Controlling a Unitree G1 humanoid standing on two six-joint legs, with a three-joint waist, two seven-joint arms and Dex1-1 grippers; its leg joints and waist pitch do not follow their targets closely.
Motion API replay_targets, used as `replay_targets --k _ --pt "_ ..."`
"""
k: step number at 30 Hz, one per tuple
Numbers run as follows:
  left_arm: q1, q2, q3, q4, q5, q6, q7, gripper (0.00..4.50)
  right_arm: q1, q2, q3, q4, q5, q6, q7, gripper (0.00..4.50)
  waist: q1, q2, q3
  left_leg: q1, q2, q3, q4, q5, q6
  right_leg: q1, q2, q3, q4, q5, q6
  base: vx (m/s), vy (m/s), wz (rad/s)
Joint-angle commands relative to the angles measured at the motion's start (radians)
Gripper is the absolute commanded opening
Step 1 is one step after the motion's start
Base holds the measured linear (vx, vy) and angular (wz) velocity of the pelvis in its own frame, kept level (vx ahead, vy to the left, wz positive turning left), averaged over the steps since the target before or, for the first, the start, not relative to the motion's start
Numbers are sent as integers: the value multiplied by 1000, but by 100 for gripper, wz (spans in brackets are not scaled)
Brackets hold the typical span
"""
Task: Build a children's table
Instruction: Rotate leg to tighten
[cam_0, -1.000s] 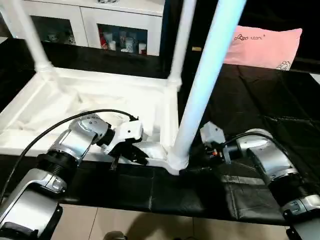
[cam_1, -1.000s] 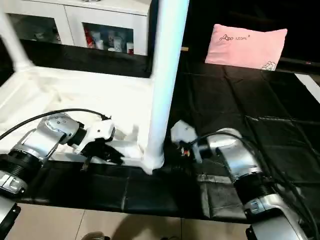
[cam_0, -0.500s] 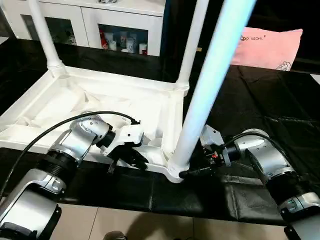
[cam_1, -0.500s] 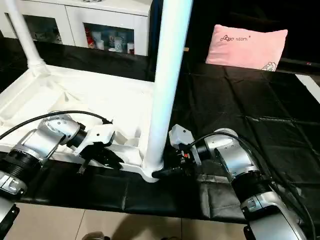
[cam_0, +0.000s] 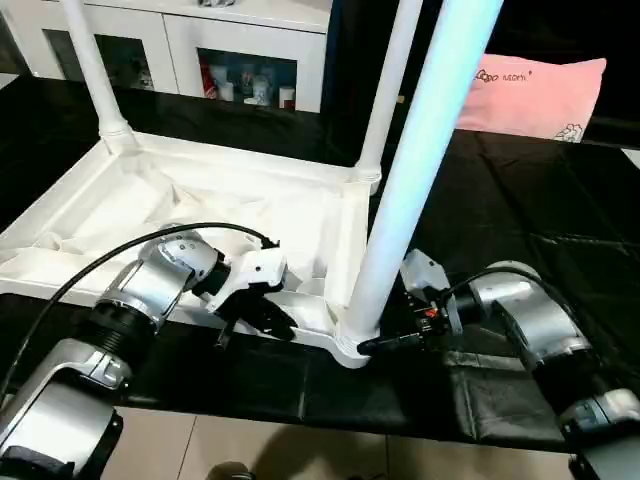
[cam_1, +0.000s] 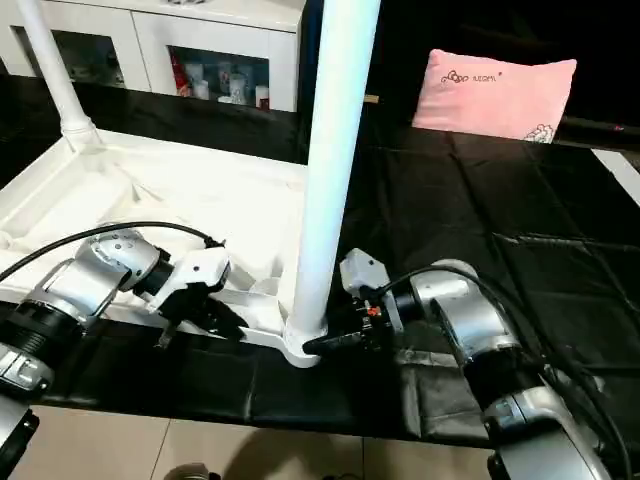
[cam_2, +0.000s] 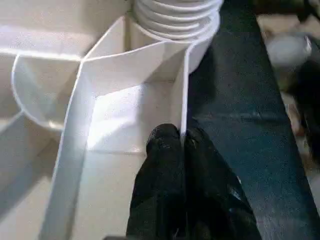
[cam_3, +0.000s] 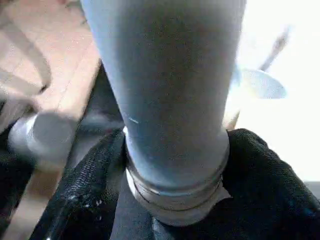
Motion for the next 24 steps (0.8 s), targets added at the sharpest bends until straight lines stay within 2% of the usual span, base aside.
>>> replay_targets --k 1,3,4,5,6,7,8,9,10,12,13,15,18,19,21,24 --pt "-6 -60 13 -27 -34 50 62 0 11 38 -4 -24 8 41 -91 275 -8 10 -68 0 20 1 -72 -218 13 61 -72 44 -78 -343 -167 0 0 0" --pt "-18 -92 40 -26 -41 107 133 0 20 82 -20 -19 -21 67 -217 274 -13 15 -62 7 18 -1 -73 -254 2 51 -75 43 -93 -441 -138 0 0 0" --pt "-28 -114 56 -20 -44 136 177 0 20 118 -35 -9 -32 84 -300 274 -20 12 -64 6 16 -2 -72 -257 -8 53 -75 42 -94 -474 -125 0 0 0" --pt "-34 -131 68 -17 -46 165 212 0 19 146 -49 -3 -37 101 -359 274 -29 9 -65 1 12 -7 -73 -251 -13 58 -76 37 -98 -507 -104 0 0 0" --pt "-41 -151 81 -17 -45 192 250 0 17 177 -63 -2 -42 130 -424 274 -38 12 -67 -7 13 -9 -76 -231 -18 63 -74 38 -94 -488 -97 0 0 0" --pt "-41 -151 81 -17 -45 192 250 0 17 177 -63 -2 -42 130 -424 274 -41 12 -67 -6 12 -9 -75 -229 -17 61 -73 37 -95 -479 -98 0 0 0" --pt "-52 -193 97 -15 -34 223 324 0 8 238 -79 10 -62 167 -547 274 -49 12 -68 -2 11 -7 -72 -235 -13 56 -71 39 -96 -465 -104 0 0 0" --pt "-52 -193 97 -15 -34 223 324 0 8 238 -79 10 -62 167 -547 273 -52 14 -67 0 10 -7 -71 -235 -13 55 -71 40 -95 -455 -112 0 0 0" --pt "-63 -231 109 -6 -22 249 399 0 -12 291 -92 26 -76 209 -652 273 -58 12 -69 -1 10 -7 -71 -227 -10 56 -69 40 -93 -433 -121 0 0 0" --pt "-71 -262 119 -1 -15 284 458 0 -34 338 -112 44 -81 251 -751 273 -63 17 -69 2 9 -6 -70 -230 -8 54 -68 39 -95 -430 -129 0 0 0" --pt "-76 -281 123 7 -4 291 505 0 -53 367 -118 63 -89 262 -805 273 -65 15 -69 1 9 -5 -69 -222 -8 55 -68 41 -93 -418 -131 0 0 0" --pt "-81 -303 128 15 6 305 557 0 -82 403 -124 90 -103 269 -864 273 -66 19 -70 3 11 -6 -70 -221 -8 54 -68 42 -92 -401 -136 0 0 0" --pt "-86 -316 130 18 14 318 594 0 -108 429 -123 107 -118 261 -901 273 -69 17 -69 1 10 -4 -71 -226 -3 55 -68 43 -91 -378 -142 0 0 0" --pt "-85 -314 130 16 17 316 597 0 -110 431 -130 102 -117 259 -904 328 -68 19 -69 0 10 -5 -72 -223 -1 56 -68 44 -90 -368 -141 0 0 0" --pt "-82 -309 130 13 22 308 593 0 -109 429 -136 95 -113 256 -898 342 -68 17 -68 0 10 -4 -73 -227 4 56 -68 44 -92 -370 -139 0 0 0" --pt "-69 -274 126 5 33 240 561 0 -86 393 -138 58 -112 235 -853 371 -67 18 -68 0 11 -5 -74 -232 8 56 -70 44 -95 -389 -127 0 0 0"
